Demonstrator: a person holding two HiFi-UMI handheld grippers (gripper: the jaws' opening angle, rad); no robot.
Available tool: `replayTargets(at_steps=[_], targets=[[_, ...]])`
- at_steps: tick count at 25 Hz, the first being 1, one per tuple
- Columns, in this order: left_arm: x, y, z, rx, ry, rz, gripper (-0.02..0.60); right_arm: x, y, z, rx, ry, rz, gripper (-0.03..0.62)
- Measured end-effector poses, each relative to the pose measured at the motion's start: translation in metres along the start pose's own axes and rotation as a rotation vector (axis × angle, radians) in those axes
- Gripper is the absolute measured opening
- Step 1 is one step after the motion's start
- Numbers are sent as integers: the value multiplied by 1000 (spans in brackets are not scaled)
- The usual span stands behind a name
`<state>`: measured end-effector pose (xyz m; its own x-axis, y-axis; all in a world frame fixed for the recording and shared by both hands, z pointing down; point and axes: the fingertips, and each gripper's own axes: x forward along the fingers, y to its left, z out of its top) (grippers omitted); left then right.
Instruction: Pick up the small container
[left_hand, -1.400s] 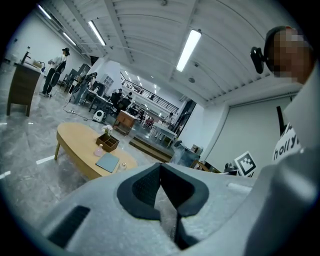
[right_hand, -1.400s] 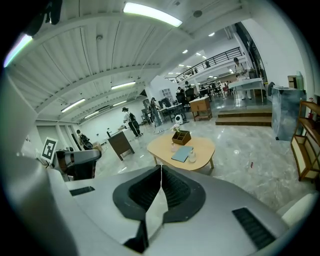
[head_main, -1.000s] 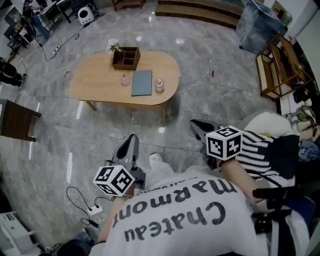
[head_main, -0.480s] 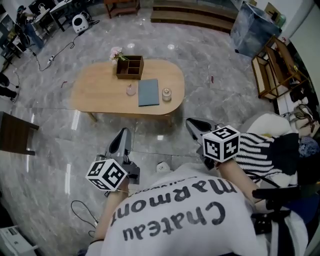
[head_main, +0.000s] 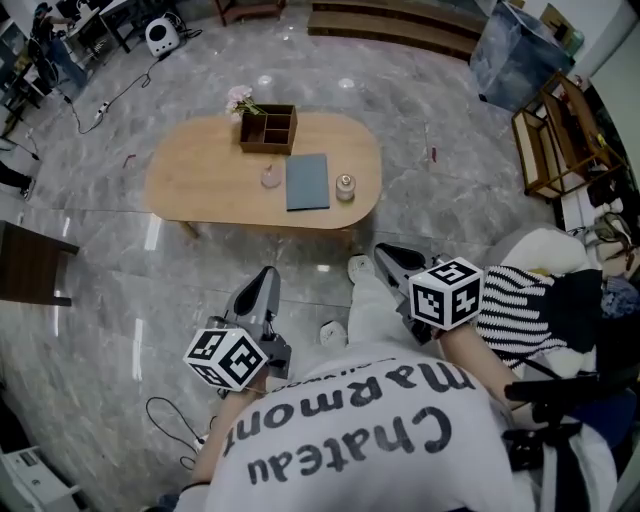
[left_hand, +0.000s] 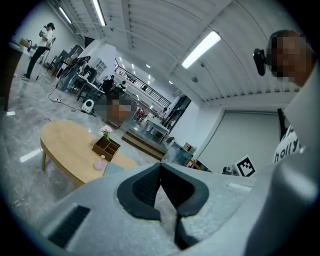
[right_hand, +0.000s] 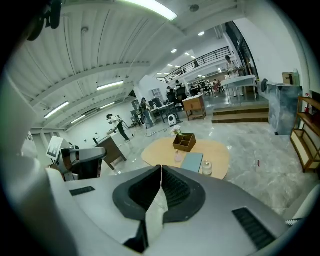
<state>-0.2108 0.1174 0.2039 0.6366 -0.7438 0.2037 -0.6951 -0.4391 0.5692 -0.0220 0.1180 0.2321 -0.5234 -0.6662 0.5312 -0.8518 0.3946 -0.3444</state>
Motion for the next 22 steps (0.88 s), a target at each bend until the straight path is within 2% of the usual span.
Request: replayTargets(at_steps=[10,14,22], targets=[[45,25,18,8,21,22,15,65,-25,28,3,34,75,14],[83,42,23,-17,27,64,15,93,-54,36,16,82,98,14],[190,67,20,-38,146,123,15,151,-138,82,95,90,145,14]])
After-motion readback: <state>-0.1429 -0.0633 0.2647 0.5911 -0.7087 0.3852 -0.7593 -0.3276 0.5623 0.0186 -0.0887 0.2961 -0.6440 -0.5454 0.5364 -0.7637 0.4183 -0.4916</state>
